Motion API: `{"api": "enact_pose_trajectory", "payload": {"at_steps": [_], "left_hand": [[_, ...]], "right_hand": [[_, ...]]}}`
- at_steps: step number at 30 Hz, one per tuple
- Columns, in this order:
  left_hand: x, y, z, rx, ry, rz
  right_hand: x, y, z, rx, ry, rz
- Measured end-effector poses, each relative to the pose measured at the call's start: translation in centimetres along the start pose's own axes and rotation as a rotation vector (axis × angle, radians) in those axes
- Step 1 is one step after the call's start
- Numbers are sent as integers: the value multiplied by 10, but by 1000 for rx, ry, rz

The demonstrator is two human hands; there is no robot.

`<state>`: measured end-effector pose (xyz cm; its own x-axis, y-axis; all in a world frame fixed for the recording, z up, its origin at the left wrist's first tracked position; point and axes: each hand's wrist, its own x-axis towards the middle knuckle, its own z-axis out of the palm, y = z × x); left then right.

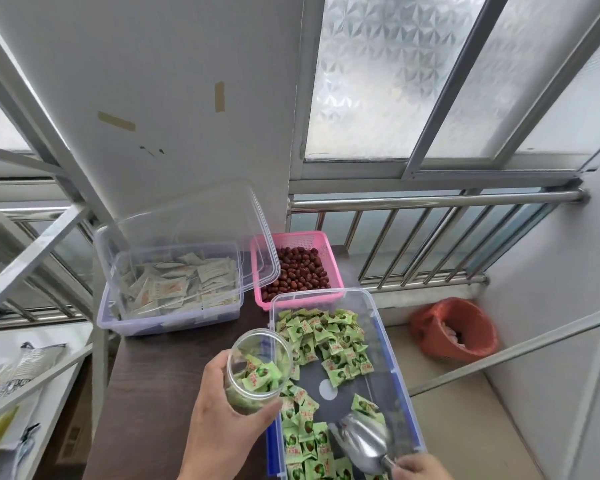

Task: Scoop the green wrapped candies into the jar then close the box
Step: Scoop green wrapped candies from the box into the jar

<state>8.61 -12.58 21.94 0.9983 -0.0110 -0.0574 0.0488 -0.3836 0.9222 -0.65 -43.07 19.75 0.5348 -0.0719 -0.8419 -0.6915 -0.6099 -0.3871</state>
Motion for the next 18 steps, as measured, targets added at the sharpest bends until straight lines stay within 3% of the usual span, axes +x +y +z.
{"api": "enact_pose_trajectory", "payload": {"at_steps": [2,4,5,7,10,18], "left_hand": [[-2,0,0,8,5,-2],[-4,1,-1,13,15,-4],[-6,1,-1,18,19,-2],[-8,3,-1,30,22,7],[-10,4,-4,61,23,21],[-21,8,-12,118,49,-10]], "right_hand": [[24,20,24,98,-164,10],[31,-1,33,284,53,116],[39,-13,36,337,247,116],[57,-34,42,445,399,67],[77,-70,37,612,391,16],[117,-68,20,577,271,-126]]}}
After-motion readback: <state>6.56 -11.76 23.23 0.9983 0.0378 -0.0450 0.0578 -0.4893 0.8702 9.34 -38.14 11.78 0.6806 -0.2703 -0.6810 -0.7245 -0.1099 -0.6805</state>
